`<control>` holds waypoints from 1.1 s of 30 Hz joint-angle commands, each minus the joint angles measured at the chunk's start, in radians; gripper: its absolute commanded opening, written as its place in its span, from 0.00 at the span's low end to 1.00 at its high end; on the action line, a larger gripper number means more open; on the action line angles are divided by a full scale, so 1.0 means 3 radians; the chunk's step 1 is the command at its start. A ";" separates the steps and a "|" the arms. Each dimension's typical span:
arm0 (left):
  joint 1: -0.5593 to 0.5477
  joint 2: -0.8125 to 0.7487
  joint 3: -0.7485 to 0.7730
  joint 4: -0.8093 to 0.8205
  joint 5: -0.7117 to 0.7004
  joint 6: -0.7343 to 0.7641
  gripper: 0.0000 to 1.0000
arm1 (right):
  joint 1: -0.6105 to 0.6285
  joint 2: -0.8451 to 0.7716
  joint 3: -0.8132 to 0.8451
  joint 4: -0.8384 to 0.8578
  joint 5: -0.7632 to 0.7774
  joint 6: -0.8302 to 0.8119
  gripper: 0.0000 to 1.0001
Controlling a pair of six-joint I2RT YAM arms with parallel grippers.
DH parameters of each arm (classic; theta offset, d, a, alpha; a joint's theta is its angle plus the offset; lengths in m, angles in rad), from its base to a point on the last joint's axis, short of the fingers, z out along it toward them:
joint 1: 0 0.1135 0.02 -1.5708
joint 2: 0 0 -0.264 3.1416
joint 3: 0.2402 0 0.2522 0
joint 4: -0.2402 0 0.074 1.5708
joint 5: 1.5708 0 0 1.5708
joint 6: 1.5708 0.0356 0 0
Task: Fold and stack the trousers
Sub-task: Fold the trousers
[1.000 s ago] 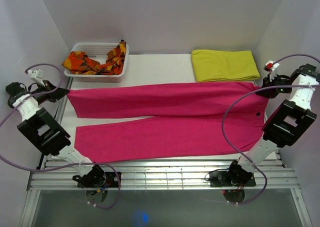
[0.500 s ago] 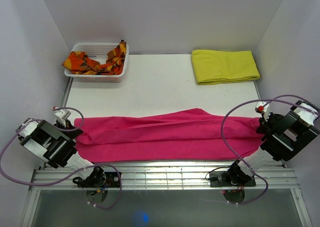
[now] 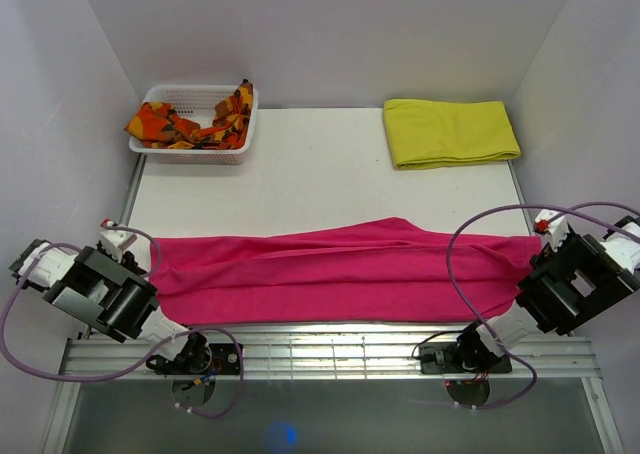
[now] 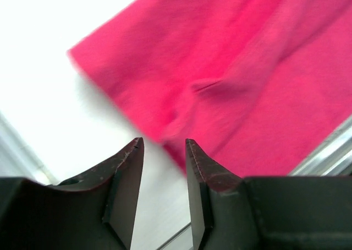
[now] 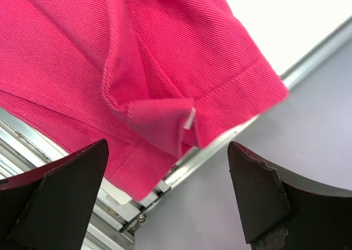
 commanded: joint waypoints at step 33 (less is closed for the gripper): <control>-0.1856 0.0950 0.1060 0.0666 -0.0118 -0.2808 0.88 | 0.2225 -0.0391 -0.0496 0.0114 0.0663 0.0282 0.60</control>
